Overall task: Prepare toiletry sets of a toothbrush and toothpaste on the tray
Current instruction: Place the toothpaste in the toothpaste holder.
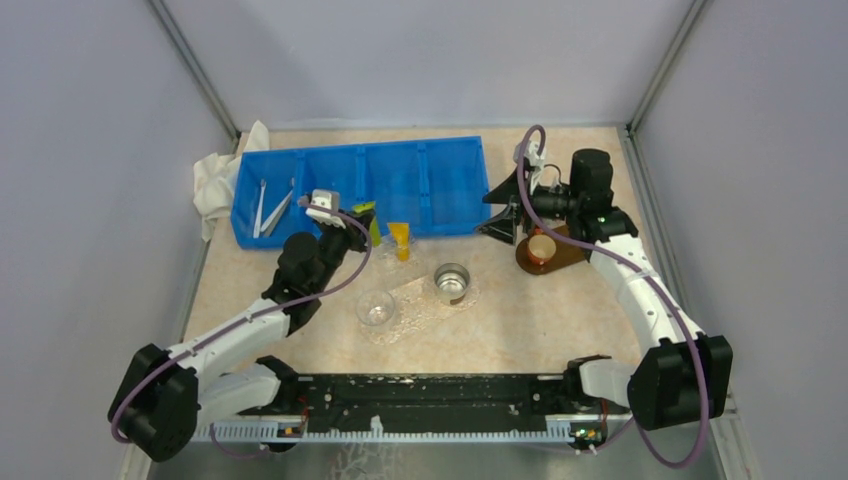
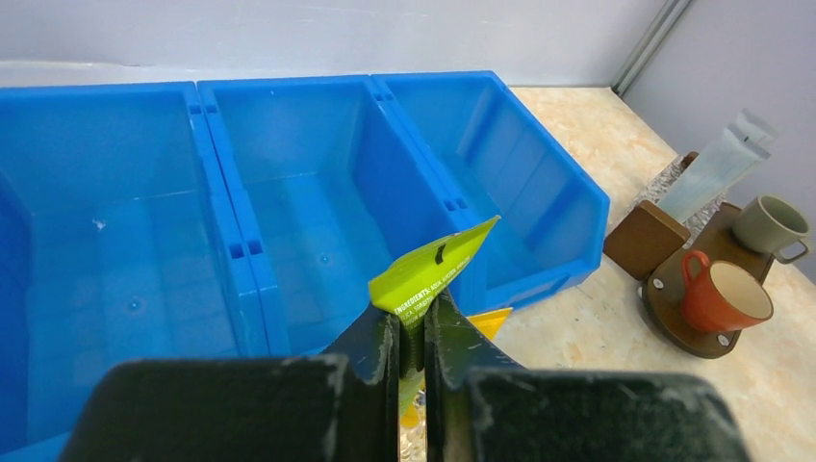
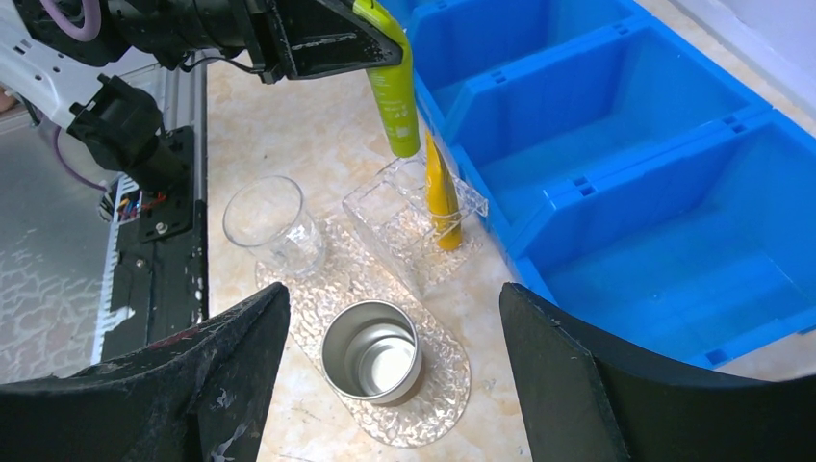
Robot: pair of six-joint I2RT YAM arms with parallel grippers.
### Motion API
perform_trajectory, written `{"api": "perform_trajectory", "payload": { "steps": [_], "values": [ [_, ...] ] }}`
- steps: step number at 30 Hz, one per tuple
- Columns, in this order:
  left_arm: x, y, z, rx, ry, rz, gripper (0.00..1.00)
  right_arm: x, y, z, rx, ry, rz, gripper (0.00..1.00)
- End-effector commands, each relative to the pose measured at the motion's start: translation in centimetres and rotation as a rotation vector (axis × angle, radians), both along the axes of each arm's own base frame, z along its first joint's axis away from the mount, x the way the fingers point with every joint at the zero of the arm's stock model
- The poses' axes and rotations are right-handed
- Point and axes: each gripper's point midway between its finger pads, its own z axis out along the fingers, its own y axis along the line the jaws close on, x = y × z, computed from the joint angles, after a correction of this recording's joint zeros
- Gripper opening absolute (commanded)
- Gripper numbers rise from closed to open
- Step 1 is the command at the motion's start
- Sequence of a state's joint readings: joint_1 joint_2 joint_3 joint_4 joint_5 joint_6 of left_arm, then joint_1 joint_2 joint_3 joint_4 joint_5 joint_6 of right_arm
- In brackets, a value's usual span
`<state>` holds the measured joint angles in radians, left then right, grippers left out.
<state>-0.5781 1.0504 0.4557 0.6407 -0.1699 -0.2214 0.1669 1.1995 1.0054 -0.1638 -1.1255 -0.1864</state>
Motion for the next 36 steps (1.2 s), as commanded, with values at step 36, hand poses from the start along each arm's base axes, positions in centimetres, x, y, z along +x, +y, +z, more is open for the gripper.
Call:
{"api": "perform_trajectory", "payload": {
  "steps": [36],
  "values": [
    [1.0, -1.9, -0.8, -0.059, 0.053, -0.069, 0.0, -0.1, -0.1, 1.1, 0.011, -0.062, 0.005, 0.8]
  ]
}}
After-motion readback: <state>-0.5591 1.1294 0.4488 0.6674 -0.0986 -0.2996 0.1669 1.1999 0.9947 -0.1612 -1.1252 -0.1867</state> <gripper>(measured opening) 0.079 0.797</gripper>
